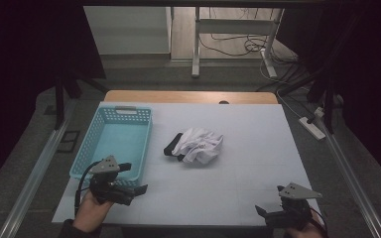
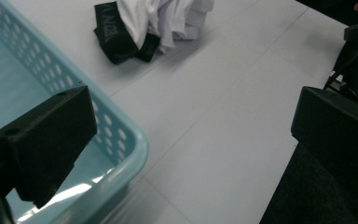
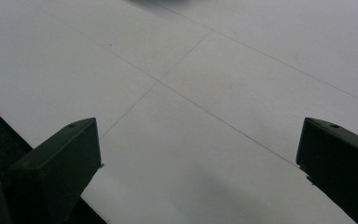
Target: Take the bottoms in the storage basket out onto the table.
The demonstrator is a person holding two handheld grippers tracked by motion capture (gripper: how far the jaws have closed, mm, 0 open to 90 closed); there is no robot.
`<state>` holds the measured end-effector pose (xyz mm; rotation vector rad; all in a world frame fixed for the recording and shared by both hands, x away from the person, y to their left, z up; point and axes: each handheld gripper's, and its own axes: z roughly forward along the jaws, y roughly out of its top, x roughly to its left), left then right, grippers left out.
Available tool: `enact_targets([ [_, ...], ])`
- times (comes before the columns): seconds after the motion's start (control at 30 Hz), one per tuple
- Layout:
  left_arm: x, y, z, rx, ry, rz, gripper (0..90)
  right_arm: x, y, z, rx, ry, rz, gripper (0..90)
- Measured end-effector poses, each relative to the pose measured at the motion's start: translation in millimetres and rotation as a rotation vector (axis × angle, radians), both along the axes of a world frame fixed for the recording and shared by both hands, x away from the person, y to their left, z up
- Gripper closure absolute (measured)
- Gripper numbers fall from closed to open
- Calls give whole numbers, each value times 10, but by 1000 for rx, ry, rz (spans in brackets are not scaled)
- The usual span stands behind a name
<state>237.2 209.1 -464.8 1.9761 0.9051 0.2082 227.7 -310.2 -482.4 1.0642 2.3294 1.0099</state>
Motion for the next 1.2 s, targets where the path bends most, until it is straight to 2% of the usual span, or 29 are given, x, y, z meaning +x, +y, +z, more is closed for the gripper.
enact_targets([
  [0.1, -52, 60, -12, 15, -7, 26, 0, 0, 1, 0, 0, 0, -1, 0],
  [0.53, -266, 278, -102, 21, 3, 107, 0, 1, 2, -1, -2, 0, -2, 0],
  [0.83, -297, 369, -197, 29, 29, 136, 0, 1, 2, -1, -3, 0, -3, 0],
  [0.97, -315, 403, -239, 41, 31, 150, 0, -1, 0, 0, -1, 0, -5, 0],
  [1.2, -357, 495, -292, 39, 38, 175, 0, 0, 0, 0, -1, -1, -6, 0],
])
